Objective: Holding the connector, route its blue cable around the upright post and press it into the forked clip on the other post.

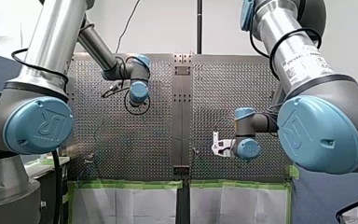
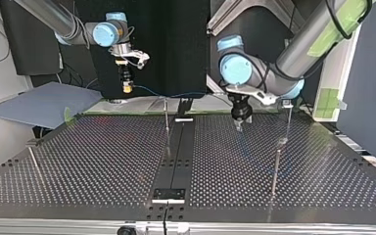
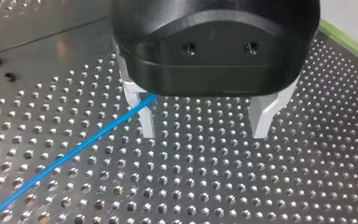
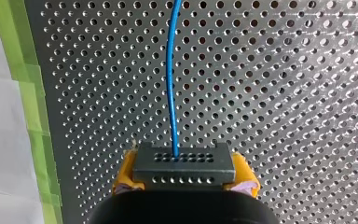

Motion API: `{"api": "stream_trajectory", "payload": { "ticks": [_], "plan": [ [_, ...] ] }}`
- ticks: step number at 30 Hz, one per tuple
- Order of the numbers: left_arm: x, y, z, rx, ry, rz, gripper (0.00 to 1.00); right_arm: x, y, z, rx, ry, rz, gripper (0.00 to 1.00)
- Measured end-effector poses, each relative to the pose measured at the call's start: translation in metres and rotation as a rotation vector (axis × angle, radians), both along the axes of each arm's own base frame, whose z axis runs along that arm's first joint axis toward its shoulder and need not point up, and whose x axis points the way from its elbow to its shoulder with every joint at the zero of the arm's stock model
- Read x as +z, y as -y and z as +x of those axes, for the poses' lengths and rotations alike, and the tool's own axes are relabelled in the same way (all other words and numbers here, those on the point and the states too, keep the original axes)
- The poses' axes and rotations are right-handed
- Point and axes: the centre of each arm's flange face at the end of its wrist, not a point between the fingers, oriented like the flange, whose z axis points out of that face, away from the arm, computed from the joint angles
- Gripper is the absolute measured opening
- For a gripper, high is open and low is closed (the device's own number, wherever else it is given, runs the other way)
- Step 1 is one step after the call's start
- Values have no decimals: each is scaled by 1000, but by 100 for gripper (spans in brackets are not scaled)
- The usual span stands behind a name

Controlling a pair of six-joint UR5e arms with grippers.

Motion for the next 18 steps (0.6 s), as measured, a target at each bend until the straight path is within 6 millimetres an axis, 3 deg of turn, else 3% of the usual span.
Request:
{"api": "stream_trajectory", "payload": {
  "ticks": [18],
  "plan": [
    [-27,6,-26,-27,-36,22,98,0,0,0,0,0,0,0]
  ]
}}
